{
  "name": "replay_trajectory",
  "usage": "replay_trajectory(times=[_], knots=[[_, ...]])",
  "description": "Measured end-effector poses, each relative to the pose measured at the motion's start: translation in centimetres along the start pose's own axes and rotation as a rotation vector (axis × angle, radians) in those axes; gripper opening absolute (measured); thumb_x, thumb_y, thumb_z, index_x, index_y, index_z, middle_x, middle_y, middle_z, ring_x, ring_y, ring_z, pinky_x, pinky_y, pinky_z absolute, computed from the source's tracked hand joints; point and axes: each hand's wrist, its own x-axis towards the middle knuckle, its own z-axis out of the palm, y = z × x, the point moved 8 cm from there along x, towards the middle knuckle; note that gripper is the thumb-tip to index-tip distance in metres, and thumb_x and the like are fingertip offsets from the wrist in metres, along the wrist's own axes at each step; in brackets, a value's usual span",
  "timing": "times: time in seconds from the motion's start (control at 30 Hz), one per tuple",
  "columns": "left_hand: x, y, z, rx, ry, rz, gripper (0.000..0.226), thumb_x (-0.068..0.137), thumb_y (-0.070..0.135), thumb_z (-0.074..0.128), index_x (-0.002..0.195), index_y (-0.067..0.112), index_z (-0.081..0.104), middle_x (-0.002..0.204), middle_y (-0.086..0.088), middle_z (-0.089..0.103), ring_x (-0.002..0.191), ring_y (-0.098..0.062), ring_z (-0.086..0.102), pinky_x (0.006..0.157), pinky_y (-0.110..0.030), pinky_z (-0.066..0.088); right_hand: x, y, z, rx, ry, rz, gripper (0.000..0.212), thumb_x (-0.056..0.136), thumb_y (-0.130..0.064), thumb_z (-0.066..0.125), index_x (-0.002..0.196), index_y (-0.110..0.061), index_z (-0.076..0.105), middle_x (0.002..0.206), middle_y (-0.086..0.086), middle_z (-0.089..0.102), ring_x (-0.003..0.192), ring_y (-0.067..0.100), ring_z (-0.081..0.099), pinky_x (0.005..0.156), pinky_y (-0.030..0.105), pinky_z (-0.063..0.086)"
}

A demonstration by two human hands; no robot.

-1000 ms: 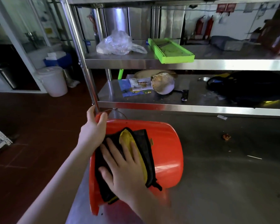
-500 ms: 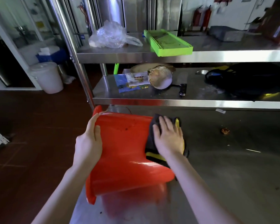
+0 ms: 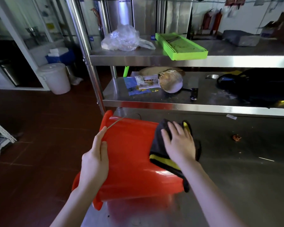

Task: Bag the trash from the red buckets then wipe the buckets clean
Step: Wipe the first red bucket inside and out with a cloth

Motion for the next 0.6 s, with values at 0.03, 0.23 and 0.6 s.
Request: replay_trajectory(times=[0.03,0.23,0.6], knots=[[-0.2,-0.1,0.0,-0.009,-0.002,-0.008,0.039,0.101,0.042,0.033,0.133,0.064,0.036,0.045,0.004,0.047,0.034,-0.013,0.04,0.031,-0.042,0.047,0.7,0.9,0.3,0.043,-0.049,0.069,0.058,0.098,-0.058,0.024,0.15,-0.032,0.033,0.158,-0.01,0.027,0.147,0.025,0.02,0.12,0.043,0.018],[-1.1,0.5,-0.5,0.066,0.021,0.035,0.045,0.102,0.032,0.036,0.136,0.062,0.035,0.05,-0.003,0.055,0.036,-0.019,0.048,0.037,-0.036,0.043,-3.1,-12.5,1.0,-0.008,0.043,-0.291,0.054,0.098,-0.051,0.027,0.146,-0.03,0.04,0.153,-0.009,0.039,0.138,0.034,0.034,0.118,0.048,0.019],[4.6,3.6,1.0,0.276,-0.067,-0.238,0.058,0.088,0.061,0.05,0.137,0.038,0.029,0.103,-0.001,0.055,0.086,-0.025,0.055,0.072,-0.036,0.044,-9.6,-15.9,1.8,0.028,0.125,-0.557,0.051,0.098,-0.048,0.041,0.145,-0.029,0.042,0.15,-0.006,0.043,0.141,0.027,0.035,0.116,0.052,0.024]])
